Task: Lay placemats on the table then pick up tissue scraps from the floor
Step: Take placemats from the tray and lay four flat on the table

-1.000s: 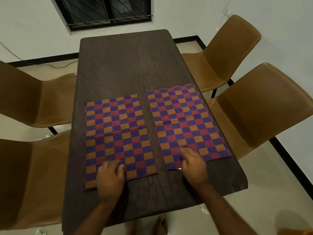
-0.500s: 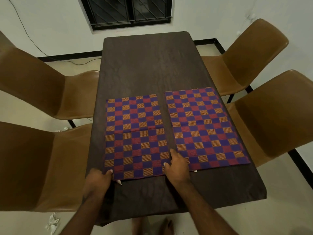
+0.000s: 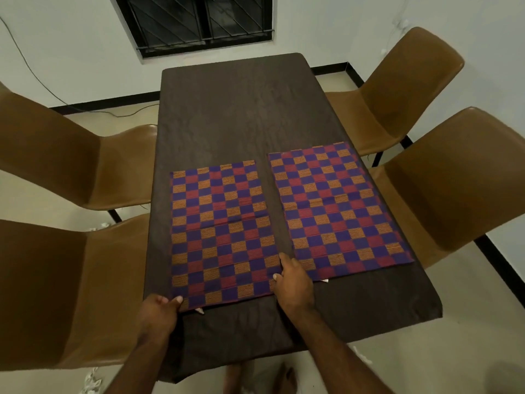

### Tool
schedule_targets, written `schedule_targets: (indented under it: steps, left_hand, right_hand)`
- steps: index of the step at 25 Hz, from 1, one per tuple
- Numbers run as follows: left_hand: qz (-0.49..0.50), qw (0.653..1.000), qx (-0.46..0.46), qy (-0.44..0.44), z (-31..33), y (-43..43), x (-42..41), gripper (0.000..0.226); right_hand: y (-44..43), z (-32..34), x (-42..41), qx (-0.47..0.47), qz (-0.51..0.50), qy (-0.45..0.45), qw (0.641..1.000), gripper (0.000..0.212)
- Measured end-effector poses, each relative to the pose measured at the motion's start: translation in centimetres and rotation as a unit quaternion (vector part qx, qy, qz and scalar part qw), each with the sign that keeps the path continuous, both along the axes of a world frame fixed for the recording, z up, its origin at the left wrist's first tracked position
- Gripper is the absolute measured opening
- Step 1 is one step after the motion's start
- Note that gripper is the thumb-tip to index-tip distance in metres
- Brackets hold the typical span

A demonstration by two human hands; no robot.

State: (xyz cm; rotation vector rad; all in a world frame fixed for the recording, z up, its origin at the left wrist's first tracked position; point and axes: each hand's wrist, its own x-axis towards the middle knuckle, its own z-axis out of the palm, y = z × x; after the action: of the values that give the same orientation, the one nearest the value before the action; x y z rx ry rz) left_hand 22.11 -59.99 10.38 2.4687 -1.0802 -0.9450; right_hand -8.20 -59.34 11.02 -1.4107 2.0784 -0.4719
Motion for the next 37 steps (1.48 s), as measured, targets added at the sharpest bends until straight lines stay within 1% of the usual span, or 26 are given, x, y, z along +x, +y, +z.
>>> schedule_targets:
  steps: [2,4,6,8,10,12,14,16,19,22,25,28,29,33,35,37]
  left_hand:
    - [-0.037,0.999,-0.012,-0.018,1.1,0.4,-0.3,0.032]
    - [-0.100,0.993,-0.039,-0.047,2.5,0.2,-1.4,0.037]
    - [-0.174,0.977,-0.073,-0.095,3.8,-0.7,-3.9,0.047]
    - [-0.232,0.957,-0.106,-0.138,4.7,-2.6,-7.4,0.053]
    - [-0.296,0.936,-0.124,-0.145,5.5,-4.0,-10.9,0.056]
    - [-0.371,0.905,-0.149,-0.142,5.3,-4.5,-13.8,0.060]
    - [-0.448,0.866,-0.174,-0.137,4.8,-3.9,-16.5,0.063]
    - [-0.533,0.813,-0.201,-0.121,4.6,-1.9,-19.7,0.067]
    - [-0.620,0.743,-0.229,-0.105,4.7,2.2,-25.4,0.076]
    - [-0.707,0.655,-0.251,-0.085,4.7,8.7,-32.3,0.078]
    - [-0.786,0.564,-0.250,-0.054,4.0,17.3,-38.7,0.079]
    - [-0.850,0.469,-0.238,-0.033,2.3,26.7,-42.2,0.077]
    - [-0.871,0.431,-0.235,-0.024,1.5,30.0,-42.9,0.077]
    - [-0.947,0.255,-0.193,-0.001,-2.2,43.0,-43.2,0.076]
    - [-0.970,0.166,-0.175,0.010,-4.4,48.5,-42.6,0.075]
    - [-0.983,0.075,-0.169,0.014,-7.2,53.3,-41.6,0.074]
  right_hand:
    - [0.7,0.4,0.1,0.001,0.001,0.016,1.000,0.038]
    - [1.4,1.0,-0.3,-0.005,0.022,0.055,0.998,0.044]
    - [2.4,1.9,-1.4,-0.018,0.028,0.100,0.994,0.049]
    - [3.1,2.8,-2.9,-0.024,0.006,0.128,0.991,0.053]
    - [4.0,3.7,-4.5,-0.024,-0.031,0.140,0.989,0.057]
    - [5.7,4.2,-5.9,-0.022,-0.067,0.160,0.985,0.061]
    - [8.4,4.3,-7.3,-0.011,-0.096,0.179,0.979,0.060]
    - [12.6,4.2,-8.9,0.012,-0.143,0.191,0.971,0.059]
    - [19.3,3.8,-11.2,0.023,-0.231,0.197,0.952,0.062]
    - [27.1,3.2,-13.7,0.045,-0.310,0.209,0.926,0.065]
    - [36.3,1.5,-15.5,0.072,-0.381,0.220,0.895,0.066]
    - [45.7,-0.9,-15.4,0.092,-0.452,0.204,0.863,0.067]
    - [48.7,-1.8,-15.0,0.100,-0.478,0.196,0.850,0.067]
    - [60.3,-6.1,-10.2,0.132,-0.581,0.152,0.789,0.065]
    - [64.7,-7.9,-7.2,0.149,-0.615,0.147,0.760,0.064]
    - [68.2,-10.0,-4.1,0.185,-0.634,0.129,0.739,0.062]
